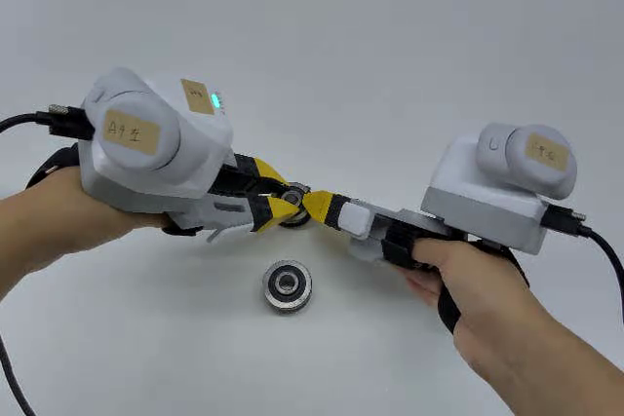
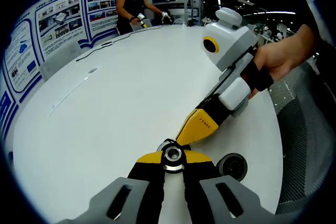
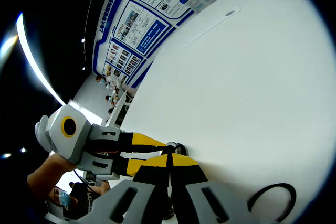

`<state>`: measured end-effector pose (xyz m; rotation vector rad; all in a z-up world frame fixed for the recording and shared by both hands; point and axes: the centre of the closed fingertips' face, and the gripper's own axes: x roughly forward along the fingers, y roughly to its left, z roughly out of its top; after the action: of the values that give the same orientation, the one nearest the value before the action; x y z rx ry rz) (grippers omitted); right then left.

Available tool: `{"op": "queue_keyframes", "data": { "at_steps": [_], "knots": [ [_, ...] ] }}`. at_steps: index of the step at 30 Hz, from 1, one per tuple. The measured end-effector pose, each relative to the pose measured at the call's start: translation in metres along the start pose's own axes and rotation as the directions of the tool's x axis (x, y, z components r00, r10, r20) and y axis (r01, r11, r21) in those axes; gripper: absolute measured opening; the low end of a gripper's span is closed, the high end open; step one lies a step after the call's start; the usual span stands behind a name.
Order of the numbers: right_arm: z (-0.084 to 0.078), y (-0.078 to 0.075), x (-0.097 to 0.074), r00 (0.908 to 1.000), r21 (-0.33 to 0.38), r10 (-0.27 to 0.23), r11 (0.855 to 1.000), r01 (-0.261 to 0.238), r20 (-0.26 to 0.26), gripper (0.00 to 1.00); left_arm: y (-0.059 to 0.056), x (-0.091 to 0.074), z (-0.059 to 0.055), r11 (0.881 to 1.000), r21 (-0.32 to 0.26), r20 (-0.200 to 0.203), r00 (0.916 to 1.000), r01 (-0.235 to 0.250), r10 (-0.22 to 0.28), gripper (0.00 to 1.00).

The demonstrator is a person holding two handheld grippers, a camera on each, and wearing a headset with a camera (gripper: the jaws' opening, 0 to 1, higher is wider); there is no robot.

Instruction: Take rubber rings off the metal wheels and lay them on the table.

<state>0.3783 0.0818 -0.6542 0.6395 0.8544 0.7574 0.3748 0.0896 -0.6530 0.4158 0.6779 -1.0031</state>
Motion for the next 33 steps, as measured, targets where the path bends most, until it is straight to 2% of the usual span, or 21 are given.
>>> {"op": "queue_keyframes", "data": {
  "at_steps": [3, 8, 10, 13, 19, 26, 33],
  "knots": [
    [0.000, 0.002, 0.001, 1.0000, -0.040, 0.006, 0.999, -0.006, -0.004, 0.00, 0.000, 0.000, 0.000, 1.000, 0.000, 0.001, 1.0000, 0.000, 0.000, 0.12],
    [0.000, 0.007, 0.003, 0.9998, -0.038, 0.019, 0.999, -0.020, -0.009, 0.01, 0.001, -0.001, 0.000, 1.000, -0.001, 0.003, 1.0000, 0.000, 0.000, 0.12],
    [0.000, 0.014, 0.005, 0.9990, -0.035, 0.044, 0.998, -0.044, -0.008, 0.01, 0.001, -0.001, 0.000, 1.000, -0.001, 0.003, 1.0000, 0.000, 0.001, 0.12],
    [0.001, 0.016, 0.006, 0.9994, -0.052, 0.030, 0.998, -0.031, -0.015, 0.01, 0.001, -0.001, 0.000, 1.000, -0.003, 0.006, 1.0000, -0.001, 0.001, 0.12],
    [0.004, 0.012, 0.003, 0.9996, -0.014, 0.027, 1.000, -0.027, -0.003, 0.01, 0.002, -0.001, 0.000, 1.000, -0.004, 0.009, 1.0000, -0.002, 0.002, 0.12],
    [0.004, 0.009, 0.003, 0.9997, 0.046, 0.023, 0.999, -0.023, 0.008, 0.01, 0.001, -0.001, 0.001, 1.000, 0.011, -0.008, 0.9999, -0.008, 0.008, 0.13],
    [0.001, 0.004, 0.002, 0.9999, 0.098, 0.016, 0.995, -0.016, 0.005, 0.02, 0.002, -0.001, 0.001, 1.000, -0.012, 0.001, 0.9999, -0.014, 0.014, 0.13]
  ]
}}
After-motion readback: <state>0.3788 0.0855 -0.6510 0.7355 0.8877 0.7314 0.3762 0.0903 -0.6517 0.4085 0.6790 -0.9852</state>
